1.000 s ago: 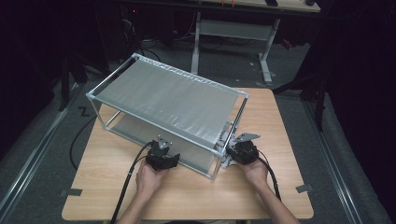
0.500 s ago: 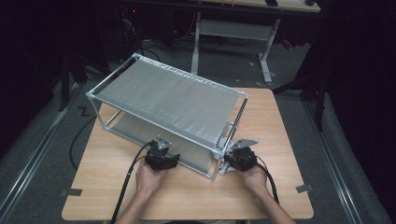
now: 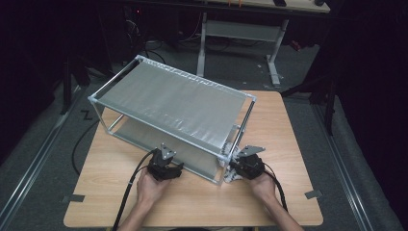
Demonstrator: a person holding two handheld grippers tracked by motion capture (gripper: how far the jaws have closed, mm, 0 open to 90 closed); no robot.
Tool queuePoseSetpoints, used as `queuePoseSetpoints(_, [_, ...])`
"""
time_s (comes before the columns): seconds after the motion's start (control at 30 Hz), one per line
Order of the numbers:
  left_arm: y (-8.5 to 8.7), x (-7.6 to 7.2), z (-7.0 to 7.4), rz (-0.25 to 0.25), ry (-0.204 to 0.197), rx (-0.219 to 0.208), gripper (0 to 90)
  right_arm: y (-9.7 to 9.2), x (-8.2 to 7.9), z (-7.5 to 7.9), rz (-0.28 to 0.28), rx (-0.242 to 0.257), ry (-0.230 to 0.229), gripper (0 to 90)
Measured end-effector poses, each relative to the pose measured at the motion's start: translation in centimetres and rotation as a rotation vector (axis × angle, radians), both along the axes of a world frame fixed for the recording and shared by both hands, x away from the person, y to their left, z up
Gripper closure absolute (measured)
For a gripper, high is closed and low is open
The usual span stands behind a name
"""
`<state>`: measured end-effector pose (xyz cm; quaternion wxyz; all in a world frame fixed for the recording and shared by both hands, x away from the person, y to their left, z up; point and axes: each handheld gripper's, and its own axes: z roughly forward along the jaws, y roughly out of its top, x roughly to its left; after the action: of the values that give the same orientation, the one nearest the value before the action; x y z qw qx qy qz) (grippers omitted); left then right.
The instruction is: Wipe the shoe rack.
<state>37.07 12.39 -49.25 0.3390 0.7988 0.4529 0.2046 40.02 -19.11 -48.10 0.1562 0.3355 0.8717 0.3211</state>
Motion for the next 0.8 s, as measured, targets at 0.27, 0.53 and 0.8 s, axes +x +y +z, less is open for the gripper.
queuePoseSetpoints(0.27, [-0.1, -0.2, -0.2, 0.005, -0.021, 0.007, 34.6, 0.3, -1.9, 0.1, 0.055, 0.021, 0.010, 79.8])
queuePoseSetpoints(0.53, [-0.2, -0.2, -0.3, 0.008, -0.027, 0.010, 34.6, 0.2, -3.7, 1.1, 0.103, 0.078, -0.005, 80.0])
queuePoseSetpoints(0.8, [-0.2, -0.2, -0.3, 0.010, -0.027, 0.010, 34.5, -1.2, -4.7, 2.8, 0.107, 0.138, -0.027, 80.0])
